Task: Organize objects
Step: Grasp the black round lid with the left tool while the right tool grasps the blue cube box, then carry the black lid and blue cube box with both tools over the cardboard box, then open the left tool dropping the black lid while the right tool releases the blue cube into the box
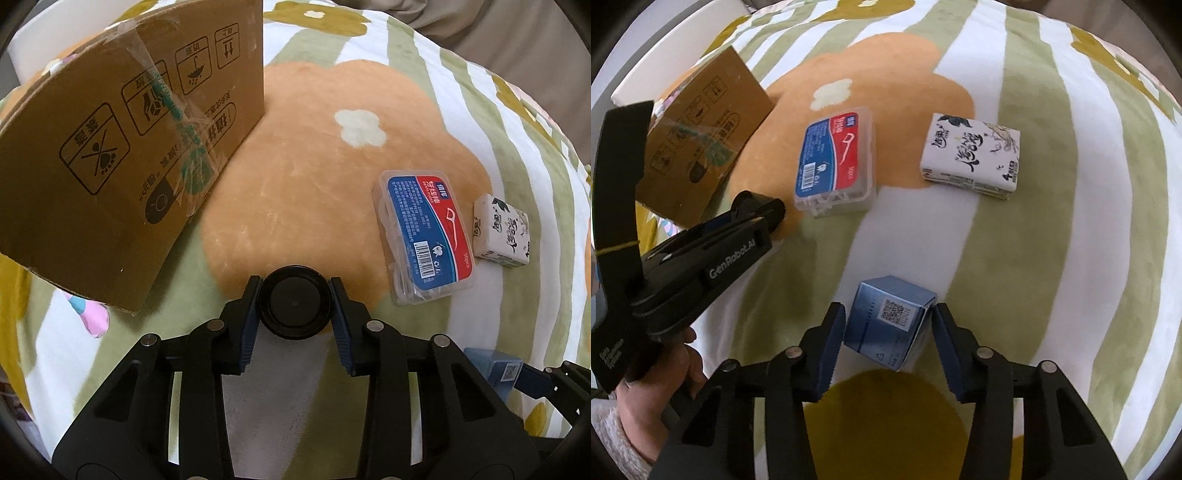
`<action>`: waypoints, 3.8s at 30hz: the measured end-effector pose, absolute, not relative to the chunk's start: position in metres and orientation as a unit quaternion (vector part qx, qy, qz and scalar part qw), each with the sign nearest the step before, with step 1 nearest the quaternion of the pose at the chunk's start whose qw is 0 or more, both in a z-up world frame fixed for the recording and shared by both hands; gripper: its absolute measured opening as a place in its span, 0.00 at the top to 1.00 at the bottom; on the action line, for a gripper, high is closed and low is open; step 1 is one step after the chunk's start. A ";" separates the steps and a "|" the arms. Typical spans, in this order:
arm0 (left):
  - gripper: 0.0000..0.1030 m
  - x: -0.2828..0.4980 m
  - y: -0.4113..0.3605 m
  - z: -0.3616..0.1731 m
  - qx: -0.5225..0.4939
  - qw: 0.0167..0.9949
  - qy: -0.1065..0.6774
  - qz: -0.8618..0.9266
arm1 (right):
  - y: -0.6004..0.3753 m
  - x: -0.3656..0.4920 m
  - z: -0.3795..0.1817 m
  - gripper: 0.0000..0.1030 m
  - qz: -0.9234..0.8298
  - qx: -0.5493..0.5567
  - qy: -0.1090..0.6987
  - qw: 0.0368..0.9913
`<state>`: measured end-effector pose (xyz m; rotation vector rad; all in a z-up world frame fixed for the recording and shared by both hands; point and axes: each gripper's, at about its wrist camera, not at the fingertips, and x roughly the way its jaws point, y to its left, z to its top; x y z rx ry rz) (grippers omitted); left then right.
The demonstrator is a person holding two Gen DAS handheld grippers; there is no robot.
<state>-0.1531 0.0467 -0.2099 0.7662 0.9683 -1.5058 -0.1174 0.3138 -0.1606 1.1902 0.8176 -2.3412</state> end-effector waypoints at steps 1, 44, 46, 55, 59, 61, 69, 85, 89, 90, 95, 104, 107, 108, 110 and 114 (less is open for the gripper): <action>0.68 -0.153 0.046 -0.210 0.326 0.562 0.411 -0.640 | 0.314 -0.118 -0.160 0.58 -0.835 0.426 0.290 0.193; 0.69 -0.056 0.028 -0.043 0.308 0.461 0.390 -0.736 | 0.219 -0.033 -0.063 0.65 -0.851 0.381 0.300 0.200; 0.69 -0.042 0.021 -0.037 0.307 0.460 0.388 -0.737 | 0.206 -0.028 -0.059 0.65 -0.853 0.377 0.300 0.201; 0.69 0.025 -0.016 -0.028 0.313 0.461 0.379 -0.739 | 0.138 -0.014 -0.054 0.65 -0.859 0.363 0.291 0.213; 0.69 0.051 -0.031 -0.034 0.317 0.461 0.381 -0.736 | 0.111 -0.014 -0.064 0.66 -0.859 0.364 0.287 0.215; 0.69 0.063 -0.038 -0.037 0.319 0.460 0.381 -0.736 | 0.100 -0.014 -0.069 0.66 -0.859 0.366 0.286 0.214; 0.69 0.105 -0.066 -0.061 0.333 0.451 0.382 -0.735 | 0.058 -0.017 -0.095 0.66 -0.859 0.372 0.283 0.208; 0.69 0.141 -0.096 -0.119 0.367 0.432 0.397 -0.722 | 0.022 -0.037 -0.164 0.66 -0.843 0.414 0.288 0.188; 0.69 0.139 -0.099 -0.129 0.375 0.424 0.397 -0.722 | 0.019 -0.044 -0.171 0.66 -0.842 0.418 0.288 0.181; 0.69 0.138 -0.100 -0.130 0.377 0.423 0.395 -0.723 | 0.018 -0.046 -0.172 0.66 -0.843 0.418 0.287 0.180; 0.69 0.130 -0.107 -0.135 0.390 0.415 0.384 -0.727 | 0.015 -0.058 -0.172 0.66 -0.846 0.418 0.283 0.171; 0.69 0.115 -0.114 -0.151 0.420 0.400 0.367 -0.727 | 0.020 -0.081 -0.169 0.66 -0.860 0.410 0.265 0.152; 0.69 0.111 -0.112 -0.160 0.431 0.392 0.370 -0.724 | 0.026 -0.088 -0.171 0.66 -0.862 0.411 0.259 0.145; 0.69 0.110 -0.111 -0.163 0.434 0.391 0.369 -0.723 | 0.028 -0.089 -0.171 0.66 -0.863 0.411 0.257 0.144; 0.69 0.109 -0.109 -0.165 0.439 0.388 0.367 -0.722 | 0.030 -0.090 -0.171 0.66 -0.862 0.411 0.259 0.146; 0.69 0.105 -0.106 -0.165 0.448 0.390 0.356 -0.721 | 0.029 -0.088 -0.167 0.66 -0.861 0.408 0.262 0.153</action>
